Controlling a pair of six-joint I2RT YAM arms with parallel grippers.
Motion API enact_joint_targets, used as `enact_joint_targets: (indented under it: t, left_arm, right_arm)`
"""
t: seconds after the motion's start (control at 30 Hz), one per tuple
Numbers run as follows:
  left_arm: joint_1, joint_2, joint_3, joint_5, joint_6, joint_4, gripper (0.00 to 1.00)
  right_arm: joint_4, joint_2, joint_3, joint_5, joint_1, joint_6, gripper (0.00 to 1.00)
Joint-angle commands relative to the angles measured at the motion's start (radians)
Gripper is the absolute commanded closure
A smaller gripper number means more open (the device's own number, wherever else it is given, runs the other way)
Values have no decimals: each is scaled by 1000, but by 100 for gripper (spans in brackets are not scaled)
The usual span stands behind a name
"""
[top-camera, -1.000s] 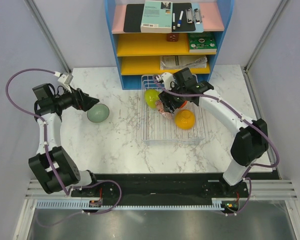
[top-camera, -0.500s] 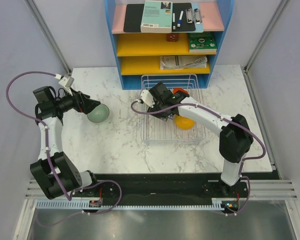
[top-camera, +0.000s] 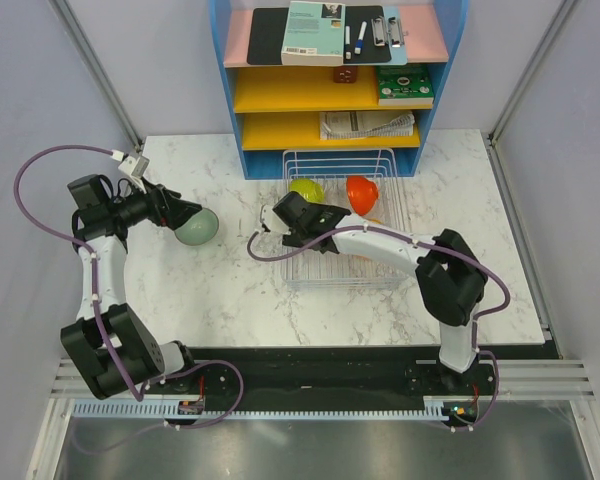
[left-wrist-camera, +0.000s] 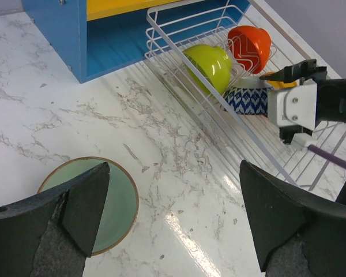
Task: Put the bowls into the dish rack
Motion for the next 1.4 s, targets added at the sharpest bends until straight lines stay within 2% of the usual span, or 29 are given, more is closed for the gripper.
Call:
enact_joint_targets:
  t: [0.0, 0.3, 0.33, 0.37, 0.4, 0.47, 0.5, 0.6, 0.73, 1.17, 1.37]
  left_arm:
    - [4, -43, -6, 27, -26, 37, 0]
    - [4, -51, -15, 21, -25, 48, 0]
    - [4, -52, -15, 21, -26, 48, 0]
    - [4, -51, -15, 23, -26, 49, 0]
    - [4, -55, -15, 21, -25, 48, 0]
    - [4, -57, -15, 18, -23, 48, 0]
    - [4, -58, -16, 17, -23, 48, 0]
    - [3, -60, -15, 14, -25, 49, 0]
    - [4, -64, -13, 12, -23, 49, 0]
    - [4, -74, -18, 7, -19, 49, 0]
    - [6, -83, -21, 4, -14, 49, 0]
  right_arm:
    - [108, 24, -39, 105, 26, -52, 100]
    - [192, 37, -116, 147, 63, -75, 100]
    - [192, 35, -117, 145, 63, -73, 97]
    - [191, 32, -125, 142, 65, -72, 89]
    - [191, 31, -128, 133, 66, -69, 70]
    - [181, 25, -137, 119, 68, -63, 52]
    - [178, 20, -140, 108, 69, -61, 34]
    - [172, 12, -151, 85, 69, -52, 18]
    - [157, -2, -156, 43, 71, -35, 4]
    - [60, -55, -100, -103, 71, 14, 2]
    - [51, -97, -64, -39, 71, 23, 2]
